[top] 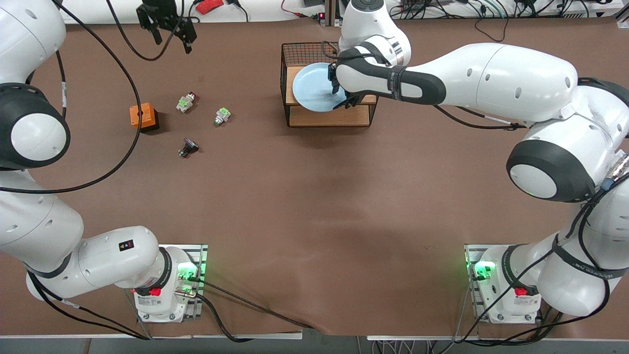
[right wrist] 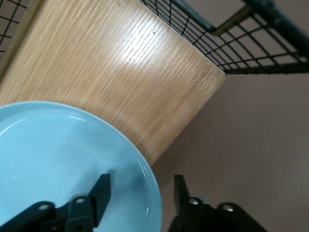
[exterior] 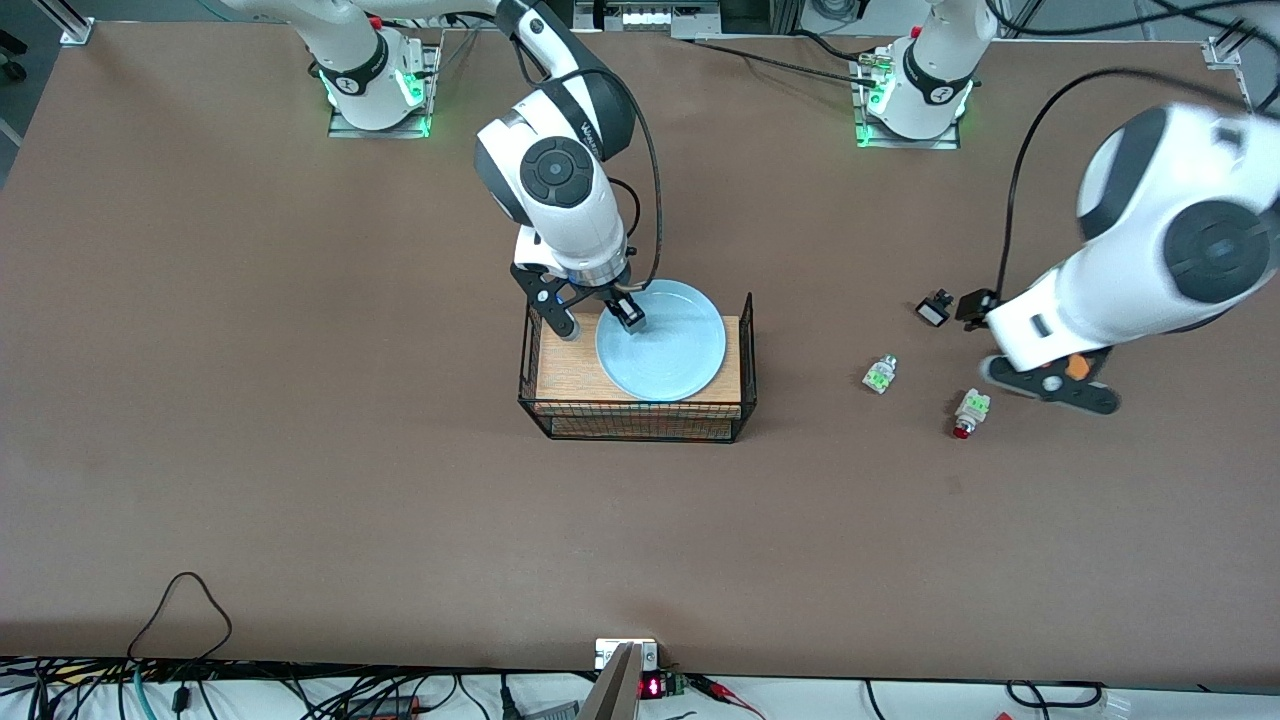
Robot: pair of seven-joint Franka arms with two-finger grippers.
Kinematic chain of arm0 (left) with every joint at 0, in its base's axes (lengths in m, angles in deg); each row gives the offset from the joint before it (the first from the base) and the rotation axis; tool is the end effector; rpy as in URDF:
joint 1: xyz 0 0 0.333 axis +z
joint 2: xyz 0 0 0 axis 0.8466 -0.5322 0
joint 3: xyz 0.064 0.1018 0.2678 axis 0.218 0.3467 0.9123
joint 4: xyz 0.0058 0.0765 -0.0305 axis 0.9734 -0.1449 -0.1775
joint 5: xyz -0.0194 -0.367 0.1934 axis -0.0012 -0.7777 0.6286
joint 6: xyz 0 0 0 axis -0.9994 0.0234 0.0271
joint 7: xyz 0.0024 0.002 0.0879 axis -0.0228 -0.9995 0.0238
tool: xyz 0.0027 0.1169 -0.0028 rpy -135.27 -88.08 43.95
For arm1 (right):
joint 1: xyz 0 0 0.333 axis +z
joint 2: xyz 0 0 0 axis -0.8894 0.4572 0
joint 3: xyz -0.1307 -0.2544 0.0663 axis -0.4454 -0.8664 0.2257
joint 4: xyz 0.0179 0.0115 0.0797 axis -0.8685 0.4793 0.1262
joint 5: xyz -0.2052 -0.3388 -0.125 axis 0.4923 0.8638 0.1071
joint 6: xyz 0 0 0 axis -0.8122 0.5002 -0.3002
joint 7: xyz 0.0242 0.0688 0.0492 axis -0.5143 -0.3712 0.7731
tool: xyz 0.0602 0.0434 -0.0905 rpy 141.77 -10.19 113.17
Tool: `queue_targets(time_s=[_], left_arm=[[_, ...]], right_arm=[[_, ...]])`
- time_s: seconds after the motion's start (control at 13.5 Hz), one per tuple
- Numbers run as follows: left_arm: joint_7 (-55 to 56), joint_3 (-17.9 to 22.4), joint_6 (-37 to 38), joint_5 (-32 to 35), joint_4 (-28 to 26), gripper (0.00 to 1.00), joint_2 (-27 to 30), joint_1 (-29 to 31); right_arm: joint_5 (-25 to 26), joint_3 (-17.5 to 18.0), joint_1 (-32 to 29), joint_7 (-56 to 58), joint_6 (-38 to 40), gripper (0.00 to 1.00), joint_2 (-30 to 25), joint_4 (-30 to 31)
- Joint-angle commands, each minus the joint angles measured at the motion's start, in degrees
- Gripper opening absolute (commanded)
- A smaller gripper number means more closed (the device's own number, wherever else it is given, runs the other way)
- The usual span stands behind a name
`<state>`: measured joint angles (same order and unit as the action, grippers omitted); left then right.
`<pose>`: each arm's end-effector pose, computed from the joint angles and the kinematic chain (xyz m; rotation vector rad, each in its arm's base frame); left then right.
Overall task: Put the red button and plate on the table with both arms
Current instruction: 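Set the red button on the table while the right gripper grips the plate rim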
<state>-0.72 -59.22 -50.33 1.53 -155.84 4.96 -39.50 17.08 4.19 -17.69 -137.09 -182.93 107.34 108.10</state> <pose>0.6331 -0.1009 0.4677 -3.0338 0.4300 0.3018 0.5210 0.4826 0.3073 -2.7301 1.3659 0.0895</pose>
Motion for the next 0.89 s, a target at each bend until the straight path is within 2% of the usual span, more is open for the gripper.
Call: queue_targets(time_s=[0.0,0.15,0.22,0.3,0.37,0.45,0.59,0.82], left_arm=[[5.9,13.2,2.1,-5.5,-2.5,1.00,8.4,-11.9],[11.8,20.8,-1.3,-7.4,-4.8,1.00,11.2,-17.8],[12.0,25.1,-6.4,-8.6,-9.9,1.00,14.6,-20.3],[11.8,27.3,-11.3,-8.9,-14.2,1.00,17.4,-21.0],[11.4,28.4,-14.1,-9.0,-17.4,1.00,19.1,-21.4],[11.2,29.7,-13.9,-8.9,-18.3,1.00,20.0,-22.7],[11.4,29.1,-10.7,-8.2,-16.0,1.00,19.4,-23.5],[11.3,28.7,-9.9,-8.3,-15.5,1.00,19.2,-23.4]], right_arm=[[-0.7,0.0,0.0,0.0,0.0,0.24,-0.6,0.4],[-0.7,0.0,-0.2,0.0,0.2,0.15,-0.6,0.4],[-0.7,0.0,0.1,0.0,0.2,0.11,-0.6,0.4],[-0.7,0.0,0.1,0.0,0.3,0.08,-0.6,0.4],[-0.7,0.0,0.1,0.1,0.2,0.05,-0.6,0.4],[-0.8,0.0,0.2,0.2,0.0,0.01,-0.6,0.4],[-0.8,0.1,0.1,0.3,-0.1,0.00,-0.6,0.4],[-0.9,0.1,-0.4,2.1,0.3,0.00,-2.1,0.4]])
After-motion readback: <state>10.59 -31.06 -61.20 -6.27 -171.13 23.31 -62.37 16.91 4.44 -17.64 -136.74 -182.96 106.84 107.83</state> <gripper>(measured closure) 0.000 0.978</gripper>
